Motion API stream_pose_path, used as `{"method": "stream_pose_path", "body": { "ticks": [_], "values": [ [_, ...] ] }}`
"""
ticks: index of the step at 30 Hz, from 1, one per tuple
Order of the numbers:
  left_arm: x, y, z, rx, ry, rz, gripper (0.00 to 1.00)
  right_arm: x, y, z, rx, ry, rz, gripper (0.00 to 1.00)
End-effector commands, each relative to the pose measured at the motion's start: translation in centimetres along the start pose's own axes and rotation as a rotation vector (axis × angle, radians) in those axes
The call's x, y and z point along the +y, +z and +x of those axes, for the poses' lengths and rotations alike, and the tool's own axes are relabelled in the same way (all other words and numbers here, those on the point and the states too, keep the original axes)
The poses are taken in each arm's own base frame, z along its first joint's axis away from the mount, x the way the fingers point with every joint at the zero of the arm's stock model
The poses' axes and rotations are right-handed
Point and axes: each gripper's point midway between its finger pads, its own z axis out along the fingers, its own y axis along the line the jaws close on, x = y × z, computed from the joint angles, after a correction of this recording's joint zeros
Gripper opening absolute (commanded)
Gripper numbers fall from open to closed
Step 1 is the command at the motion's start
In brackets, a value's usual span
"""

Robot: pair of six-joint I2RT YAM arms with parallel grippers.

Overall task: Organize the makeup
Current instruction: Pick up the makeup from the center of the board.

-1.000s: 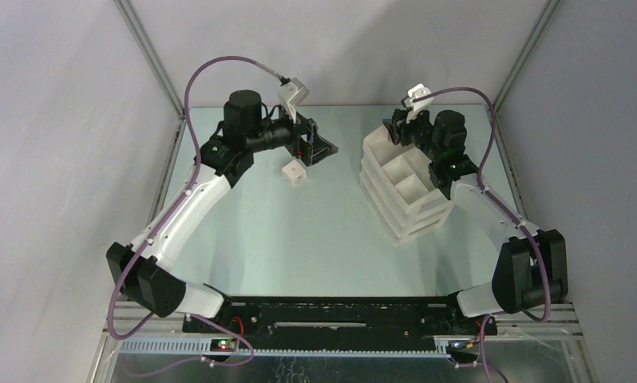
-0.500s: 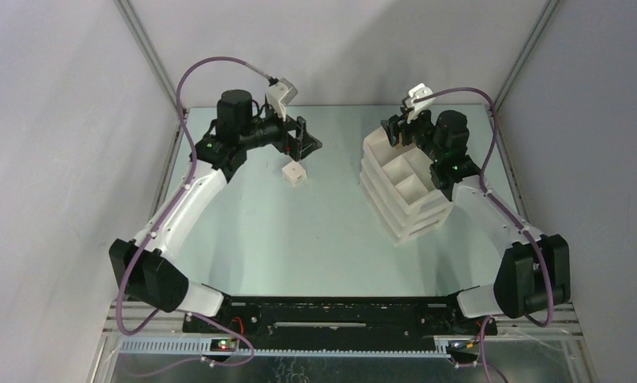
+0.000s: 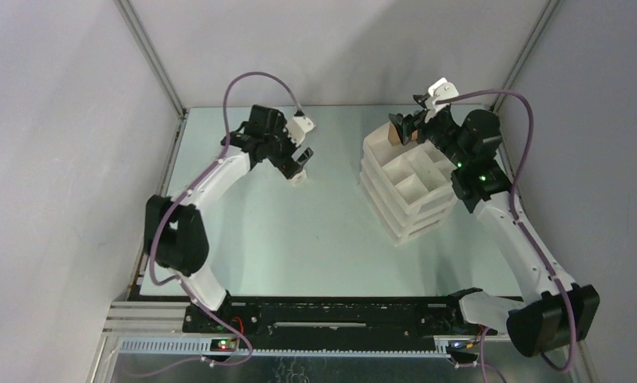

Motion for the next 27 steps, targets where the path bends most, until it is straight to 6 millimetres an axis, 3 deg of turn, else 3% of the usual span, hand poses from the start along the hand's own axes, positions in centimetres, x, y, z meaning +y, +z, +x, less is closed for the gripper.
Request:
{"method": "stream_pose_path", "body": {
  "ticks": [1,6,15,24,27],
  "values": [
    [2.3,1.7,2.9,0.155,0.142,-0.033,1.0,0.7,-2.5,-2.1,0.008,-0.022,-0.023,0.78],
    [3.1,4.8,5.3,0.274,0.153,-0.012,1.0,1.4,-5.4,-0.9,0.057,0.005,-0.019,0.78],
    [4.5,8.1,6.9,0.372,0.148,-0.007,1.0,2.3,-9.0,0.5,0.066,0.046,0.001,0.78],
    [2.5,9.7,8.2,0.428,0.087,0.129,0.99,2.0,-10.4,1.2,0.053,0.072,0.03,0.77],
    [1.8,10.0,8.9,0.449,0.063,0.155,0.94,1.9,-10.8,1.5,0.055,0.079,0.036,0.77]
  ]
}}
